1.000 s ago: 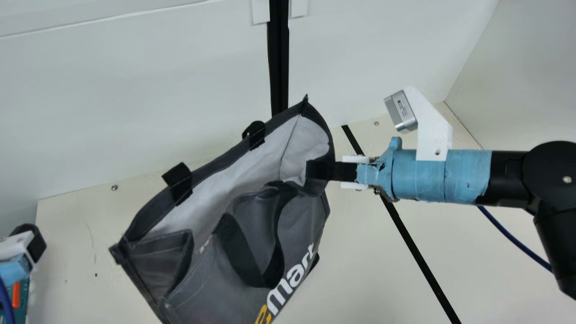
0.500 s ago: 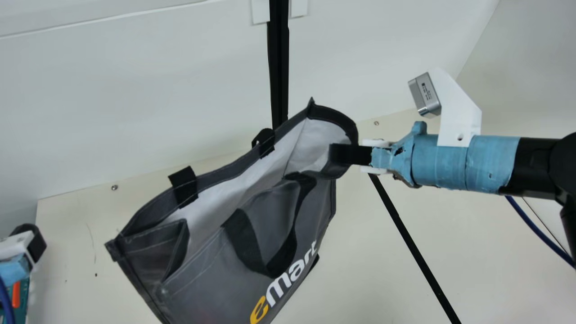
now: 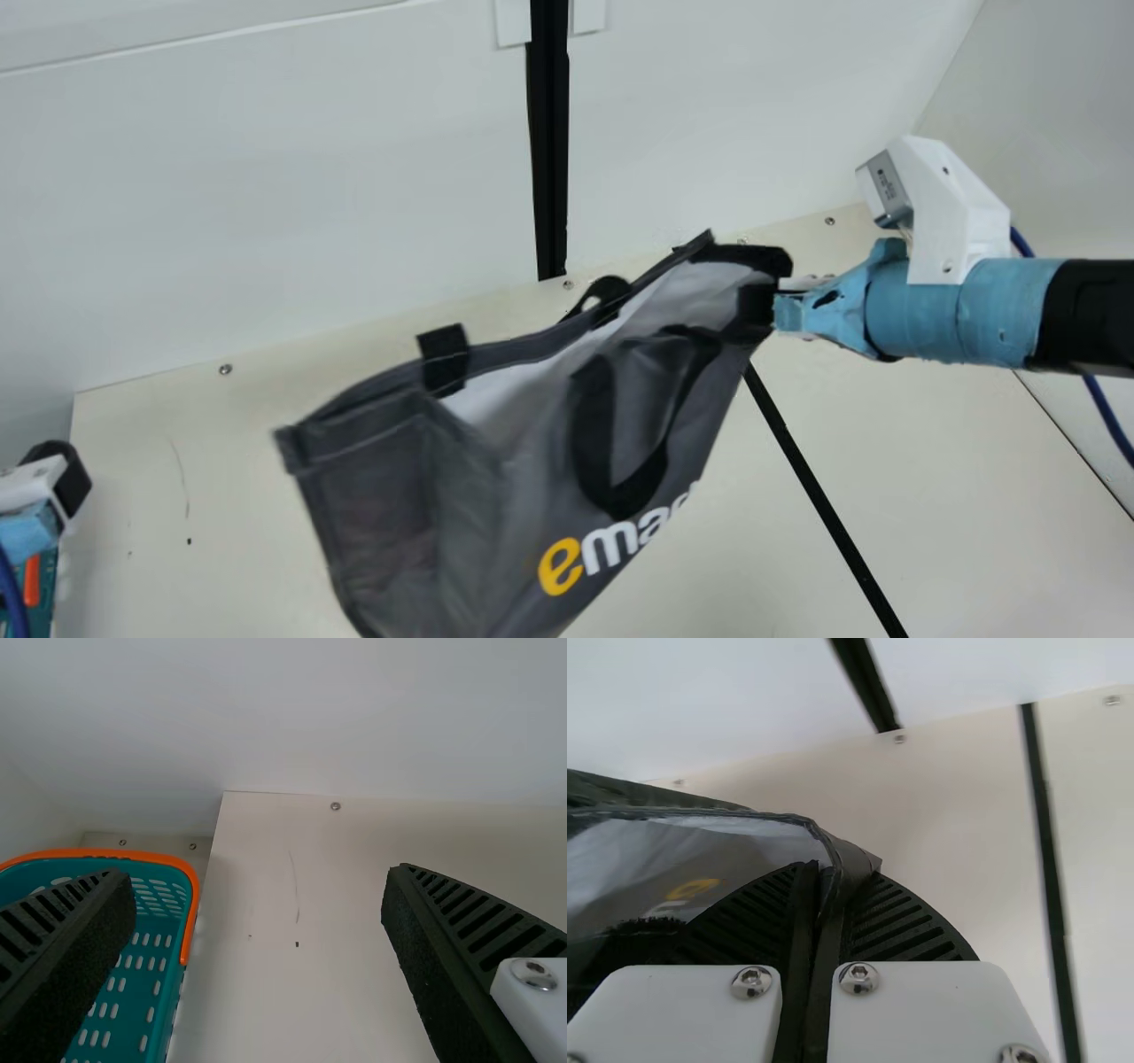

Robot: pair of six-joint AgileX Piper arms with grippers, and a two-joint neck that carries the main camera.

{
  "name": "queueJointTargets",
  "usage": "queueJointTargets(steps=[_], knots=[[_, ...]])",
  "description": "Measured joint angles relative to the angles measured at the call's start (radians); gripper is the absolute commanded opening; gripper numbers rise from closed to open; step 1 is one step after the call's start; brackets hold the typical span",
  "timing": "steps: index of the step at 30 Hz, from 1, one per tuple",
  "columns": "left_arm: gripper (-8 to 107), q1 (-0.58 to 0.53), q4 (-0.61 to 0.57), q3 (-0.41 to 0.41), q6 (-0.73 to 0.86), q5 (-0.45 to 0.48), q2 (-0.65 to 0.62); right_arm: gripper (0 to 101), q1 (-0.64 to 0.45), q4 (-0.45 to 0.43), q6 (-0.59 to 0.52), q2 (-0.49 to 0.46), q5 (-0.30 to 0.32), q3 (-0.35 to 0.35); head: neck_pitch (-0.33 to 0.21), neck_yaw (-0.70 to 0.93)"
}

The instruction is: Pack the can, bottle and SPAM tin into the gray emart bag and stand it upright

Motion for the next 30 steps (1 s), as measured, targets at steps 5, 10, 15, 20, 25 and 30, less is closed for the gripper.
queueJointTargets(steps=[5, 10, 15, 20, 25, 30], knots=[[90, 0.0, 0.0, 0.0, 0.0, 0.0, 0.0, 0, -0.034, -0.069, -0.011, 0.012, 0.0, -0.042, 0.0, 0.002], [90, 0.0, 0.0, 0.0, 0.0, 0.0, 0.0, 0, -0.07, -0.116, -0.024, 0.025, 0.0, -0.079, 0.0, 0.0], [90, 0.0, 0.0, 0.0, 0.0, 0.0, 0.0, 0, -0.121, -0.155, -0.038, 0.043, 0.001, -0.118, 0.0, 0.002], [90, 0.0, 0.0, 0.0, 0.0, 0.0, 0.0, 0, -0.175, -0.184, -0.056, 0.065, 0.003, -0.161, 0.0, 0.002], [90, 0.0, 0.0, 0.0, 0.0, 0.0, 0.0, 0, -0.236, -0.209, -0.07, 0.088, 0.001, -0.208, 0.0, 0.002], [90, 0.0, 0.0, 0.0, 0.0, 0.0, 0.0, 0, -0.294, -0.235, -0.082, 0.113, 0.0, -0.259, 0.0, 0.0]])
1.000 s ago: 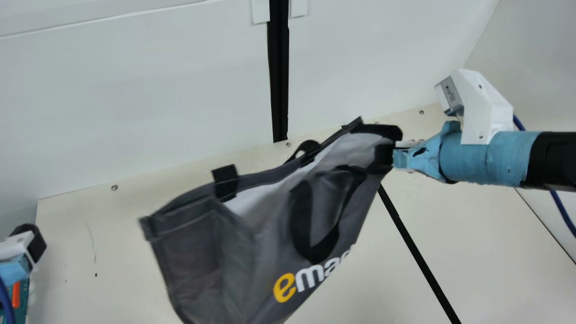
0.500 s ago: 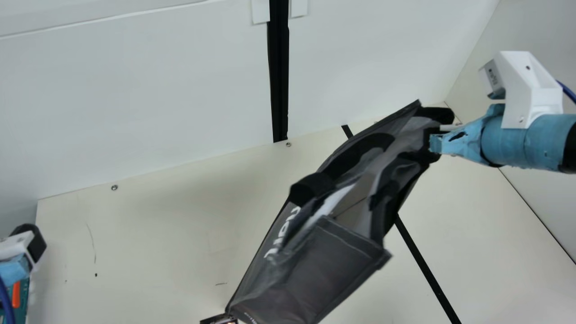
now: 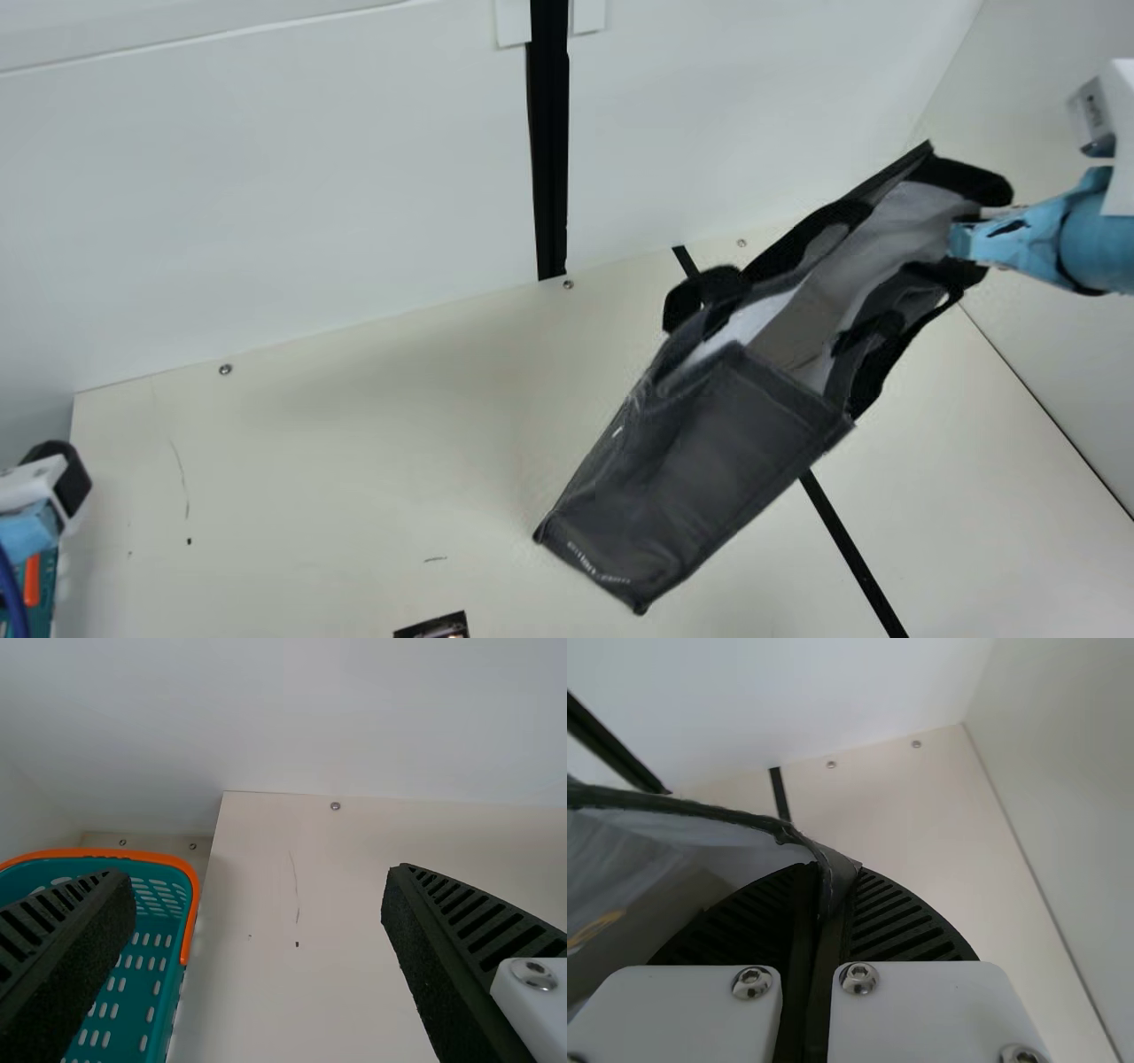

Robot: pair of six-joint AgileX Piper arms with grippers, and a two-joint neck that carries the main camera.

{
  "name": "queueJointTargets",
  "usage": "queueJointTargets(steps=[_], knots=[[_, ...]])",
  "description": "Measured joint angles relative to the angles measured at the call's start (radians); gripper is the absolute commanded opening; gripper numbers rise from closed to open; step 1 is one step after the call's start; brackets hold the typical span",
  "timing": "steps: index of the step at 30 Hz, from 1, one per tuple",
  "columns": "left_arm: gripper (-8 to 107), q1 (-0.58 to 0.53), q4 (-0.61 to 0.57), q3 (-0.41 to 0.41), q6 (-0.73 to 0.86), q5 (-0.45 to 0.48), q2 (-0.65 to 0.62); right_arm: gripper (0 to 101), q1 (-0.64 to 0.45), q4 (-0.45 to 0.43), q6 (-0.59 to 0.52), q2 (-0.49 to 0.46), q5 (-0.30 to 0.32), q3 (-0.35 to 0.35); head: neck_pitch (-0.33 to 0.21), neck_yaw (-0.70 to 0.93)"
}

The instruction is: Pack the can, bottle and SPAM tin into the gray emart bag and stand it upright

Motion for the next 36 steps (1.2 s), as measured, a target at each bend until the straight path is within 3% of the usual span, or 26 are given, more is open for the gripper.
queueJointTargets(steps=[36], knots=[[90, 0.0, 0.0, 0.0, 0.0, 0.0, 0.0, 0, -0.321, -0.306, -0.02, 0.175, 0.0, -0.3, 0.0, 0.002]])
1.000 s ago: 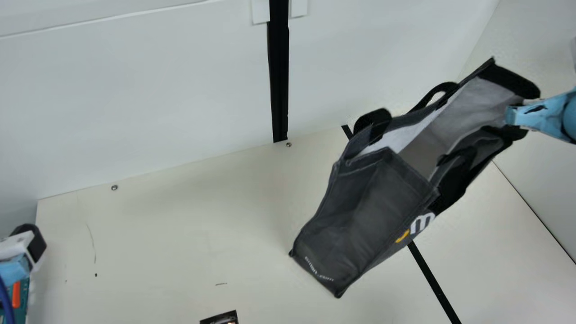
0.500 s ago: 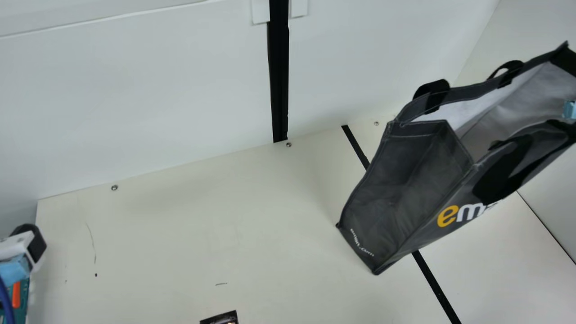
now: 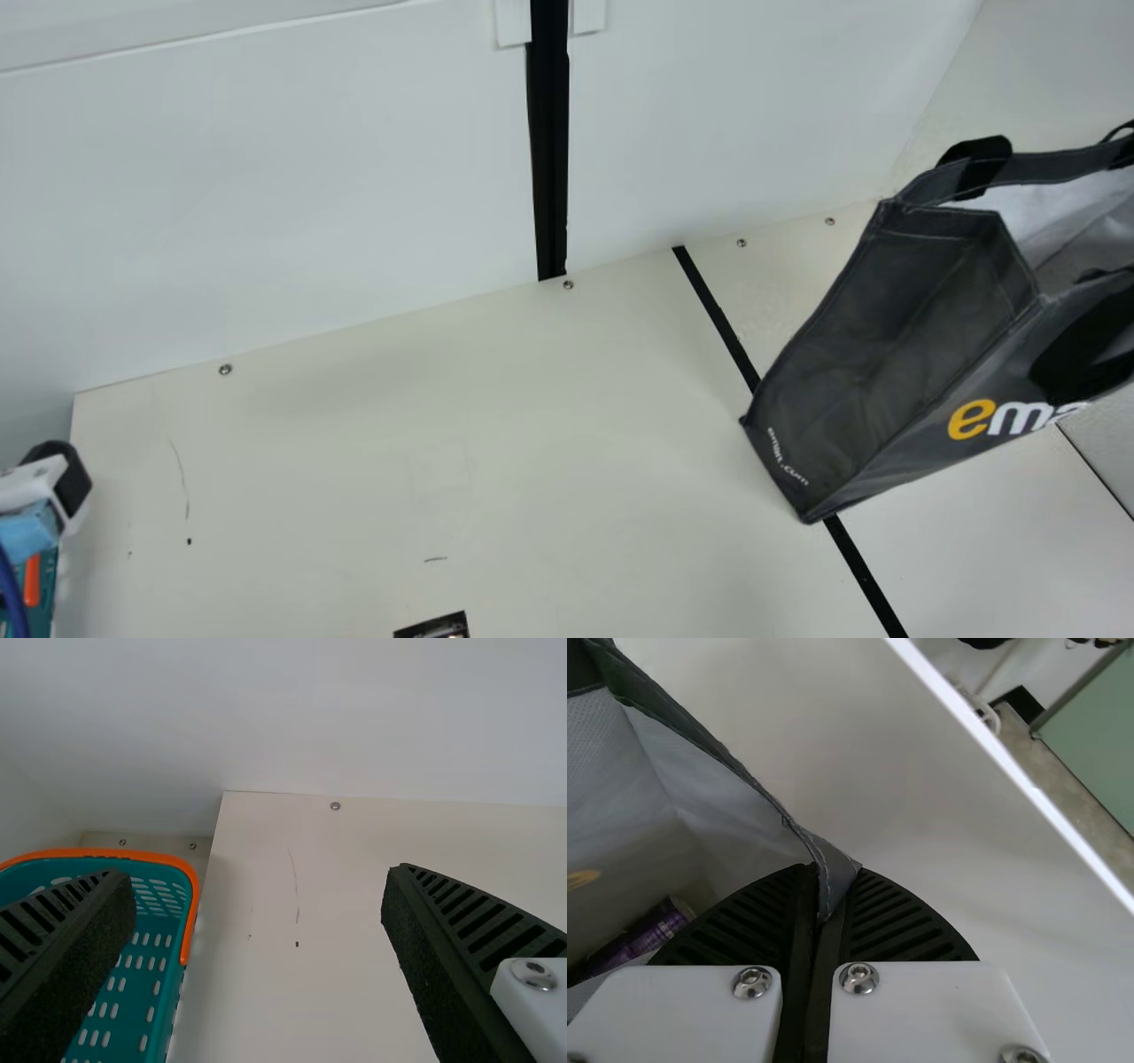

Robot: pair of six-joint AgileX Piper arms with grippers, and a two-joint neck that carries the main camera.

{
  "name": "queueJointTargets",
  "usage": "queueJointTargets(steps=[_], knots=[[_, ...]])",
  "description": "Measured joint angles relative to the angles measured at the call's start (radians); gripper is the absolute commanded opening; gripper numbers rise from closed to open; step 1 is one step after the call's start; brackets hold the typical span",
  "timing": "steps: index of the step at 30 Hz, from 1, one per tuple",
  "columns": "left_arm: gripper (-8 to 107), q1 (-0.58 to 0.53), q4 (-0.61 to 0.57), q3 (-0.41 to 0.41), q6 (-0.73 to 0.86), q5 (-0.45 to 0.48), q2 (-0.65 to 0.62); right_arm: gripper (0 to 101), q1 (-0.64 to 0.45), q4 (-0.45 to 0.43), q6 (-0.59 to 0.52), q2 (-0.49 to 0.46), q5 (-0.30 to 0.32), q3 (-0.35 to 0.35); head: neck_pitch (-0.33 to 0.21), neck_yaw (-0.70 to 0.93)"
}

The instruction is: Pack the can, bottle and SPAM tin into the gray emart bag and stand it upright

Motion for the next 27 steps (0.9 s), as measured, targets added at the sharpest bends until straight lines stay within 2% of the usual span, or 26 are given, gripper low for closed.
queueJointTargets(steps=[5, 16, 27], knots=[[90, 0.0, 0.0, 0.0, 0.0, 0.0, 0.0, 0, -0.033, -0.017, -0.007, 0.03, -0.002, -0.041, 0.0, 0.0], [90, 0.0, 0.0, 0.0, 0.0, 0.0, 0.0, 37, -0.05, -0.004, -0.015, 0.049, -0.008, -0.084, 0.0, 0.0], [90, 0.0, 0.0, 0.0, 0.0, 0.0, 0.0, 73, -0.042, 0.055, -0.033, 0.061, -0.003, -0.139, 0.0, 0.0]])
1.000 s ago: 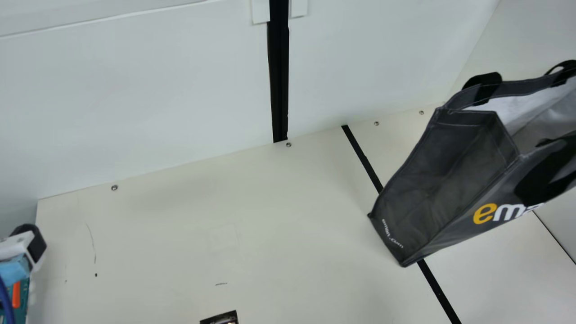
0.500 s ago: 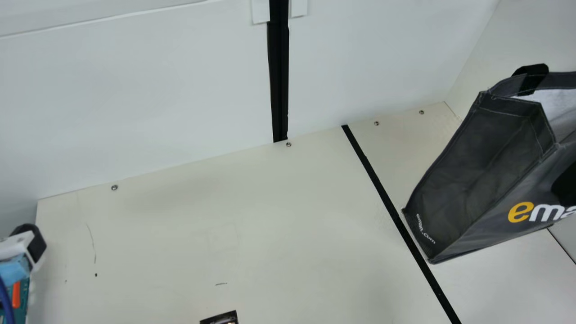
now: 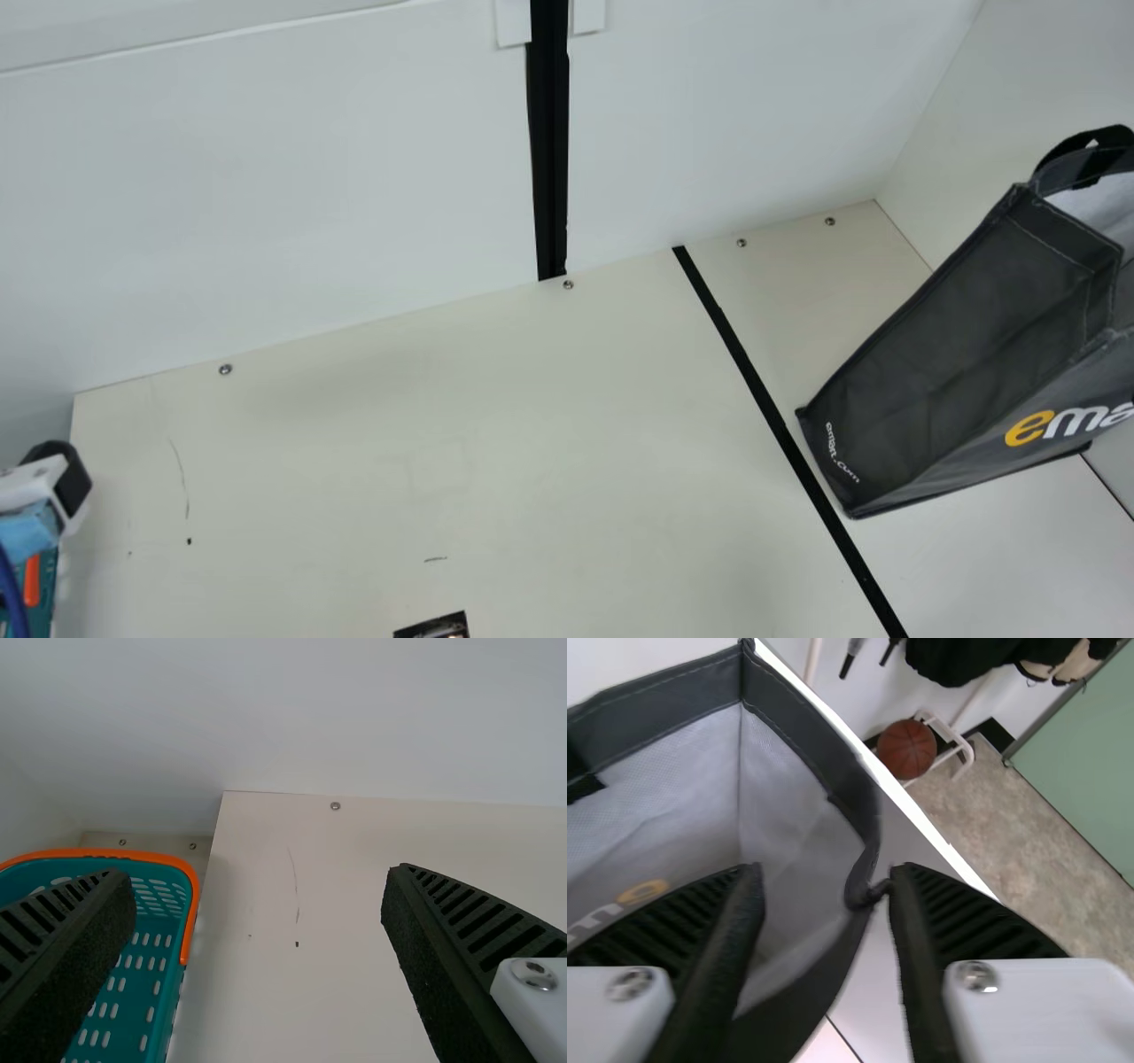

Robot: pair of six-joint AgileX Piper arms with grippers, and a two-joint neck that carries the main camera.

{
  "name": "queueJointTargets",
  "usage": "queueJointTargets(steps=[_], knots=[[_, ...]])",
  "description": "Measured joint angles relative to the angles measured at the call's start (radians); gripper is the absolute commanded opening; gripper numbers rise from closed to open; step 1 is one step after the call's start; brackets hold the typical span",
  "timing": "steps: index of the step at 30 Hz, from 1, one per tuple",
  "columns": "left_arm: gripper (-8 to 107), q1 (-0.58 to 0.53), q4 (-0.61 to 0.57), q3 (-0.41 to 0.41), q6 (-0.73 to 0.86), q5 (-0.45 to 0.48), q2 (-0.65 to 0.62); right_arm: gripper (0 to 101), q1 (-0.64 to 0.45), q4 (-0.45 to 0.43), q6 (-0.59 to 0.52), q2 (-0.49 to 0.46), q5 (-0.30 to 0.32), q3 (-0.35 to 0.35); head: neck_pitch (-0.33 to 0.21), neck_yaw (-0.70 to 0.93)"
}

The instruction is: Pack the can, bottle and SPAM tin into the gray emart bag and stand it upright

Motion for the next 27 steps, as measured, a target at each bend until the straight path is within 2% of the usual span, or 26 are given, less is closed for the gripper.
queueJointTargets(steps=[7, 17, 27], knots=[[90, 0.0, 0.0, 0.0, 0.0, 0.0, 0.0, 95, 0.008, 0.043, -0.011, 0.008, 0.003, -0.053, 0.0, -0.002], [90, 0.0, 0.0, 0.0, 0.0, 0.0, 0.0, 95, 0.04, 0.11, -0.03, 0.014, 0.003, -0.121, 0.0, 0.0], [90, 0.0, 0.0, 0.0, 0.0, 0.0, 0.0, 95, 0.126, 0.171, -0.037, -0.005, 0.003, -0.132, 0.0, 0.0]])
